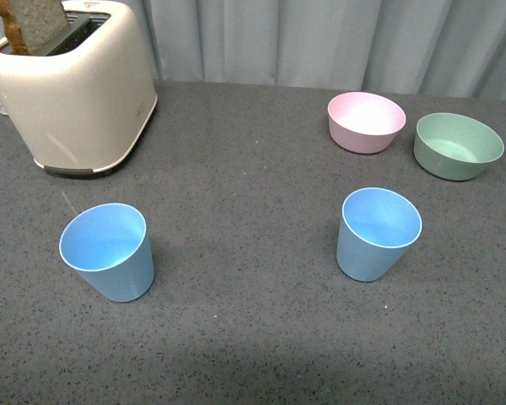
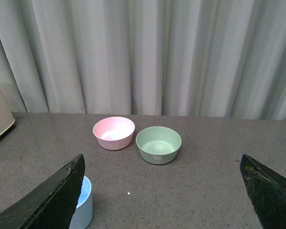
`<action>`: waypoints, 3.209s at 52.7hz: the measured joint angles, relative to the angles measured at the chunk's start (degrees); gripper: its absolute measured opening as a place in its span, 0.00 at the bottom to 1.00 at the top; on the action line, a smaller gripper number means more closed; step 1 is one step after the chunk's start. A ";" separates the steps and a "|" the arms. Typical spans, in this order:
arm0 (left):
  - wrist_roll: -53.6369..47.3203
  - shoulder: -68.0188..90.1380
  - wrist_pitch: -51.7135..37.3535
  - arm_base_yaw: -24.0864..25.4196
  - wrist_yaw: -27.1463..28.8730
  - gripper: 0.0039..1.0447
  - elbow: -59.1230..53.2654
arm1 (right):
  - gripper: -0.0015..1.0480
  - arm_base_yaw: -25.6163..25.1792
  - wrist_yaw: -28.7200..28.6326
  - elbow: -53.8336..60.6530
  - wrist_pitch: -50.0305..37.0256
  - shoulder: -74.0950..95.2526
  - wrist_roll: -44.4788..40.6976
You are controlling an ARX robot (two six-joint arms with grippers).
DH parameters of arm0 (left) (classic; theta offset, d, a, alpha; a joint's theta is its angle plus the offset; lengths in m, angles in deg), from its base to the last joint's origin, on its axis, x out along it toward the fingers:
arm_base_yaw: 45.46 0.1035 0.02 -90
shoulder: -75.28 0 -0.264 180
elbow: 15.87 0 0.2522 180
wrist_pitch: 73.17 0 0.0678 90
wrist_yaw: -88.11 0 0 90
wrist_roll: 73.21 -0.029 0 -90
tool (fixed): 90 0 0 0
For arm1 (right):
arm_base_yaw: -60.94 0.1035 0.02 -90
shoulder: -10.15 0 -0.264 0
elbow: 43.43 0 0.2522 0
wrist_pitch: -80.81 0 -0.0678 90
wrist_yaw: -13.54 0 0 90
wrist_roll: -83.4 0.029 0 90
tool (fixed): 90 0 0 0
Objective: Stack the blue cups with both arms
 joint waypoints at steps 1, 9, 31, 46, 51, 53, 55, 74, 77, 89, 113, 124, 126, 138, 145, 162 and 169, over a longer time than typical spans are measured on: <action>0.00 0.00 0.00 0.00 -0.02 0.94 0.00 | 0.91 0.00 0.00 0.00 0.00 0.00 0.00; 0.00 0.00 0.00 0.00 0.00 0.94 0.00 | 0.91 0.00 0.00 0.00 0.00 0.00 0.00; 0.00 0.00 0.00 0.00 0.00 0.94 0.00 | 0.91 0.00 0.00 0.00 0.00 0.00 0.00; 0.00 0.00 0.00 0.00 0.00 0.94 0.00 | 0.91 0.00 0.00 0.00 0.00 0.00 0.00; 0.00 0.00 0.00 0.00 0.00 0.94 0.00 | 0.91 0.00 0.00 0.00 0.00 0.00 0.00; 0.00 0.00 0.00 0.00 0.00 0.94 0.00 | 0.91 0.00 0.00 0.00 0.00 0.00 0.00; 0.00 0.00 0.00 0.00 0.00 0.94 0.00 | 0.91 0.00 0.00 0.00 0.00 0.00 0.00; 14.62 29.92 3.10 -0.46 13.97 0.94 8.20 | 0.91 -0.04 -0.07 0.00 0.00 0.00 -0.02; 15.96 35.87 0.31 0.94 10.43 0.94 10.47 | 0.91 -0.04 -0.04 0.00 0.00 0.00 -0.02; 15.06 58.77 -1.64 2.67 -3.61 0.94 19.98 | 0.91 -0.04 -0.02 0.00 0.00 0.00 -0.04; 7.37 81.29 1.55 -0.81 -8.55 0.94 30.69 | 0.91 -0.04 -0.02 0.00 0.00 0.00 -0.02; 6.62 88.32 2.45 -4.02 -8.55 0.94 34.51 | 0.91 -0.04 -0.02 0.00 0.00 0.00 -0.02; 6.62 89.48 2.56 -4.35 -8.48 0.94 35.30 | 0.91 -0.04 -0.02 0.00 0.00 0.00 -0.02; 6.58 94.29 2.14 -5.35 -7.21 0.94 38.10 | 0.91 -0.04 -0.02 0.00 0.00 0.00 -0.02; 6.64 97.02 2.40 -5.33 -6.60 0.94 39.41 | 0.91 -0.04 -0.02 0.00 0.00 0.00 -0.04; 9.18 100.48 3.34 -5.31 -6.25 0.69 41.51 | 0.91 -0.04 -0.02 0.00 0.00 0.00 -0.04; 10.62 101.18 4.11 -5.64 -6.56 0.51 42.45 | 0.91 -0.04 -0.02 0.00 0.00 0.00 -0.04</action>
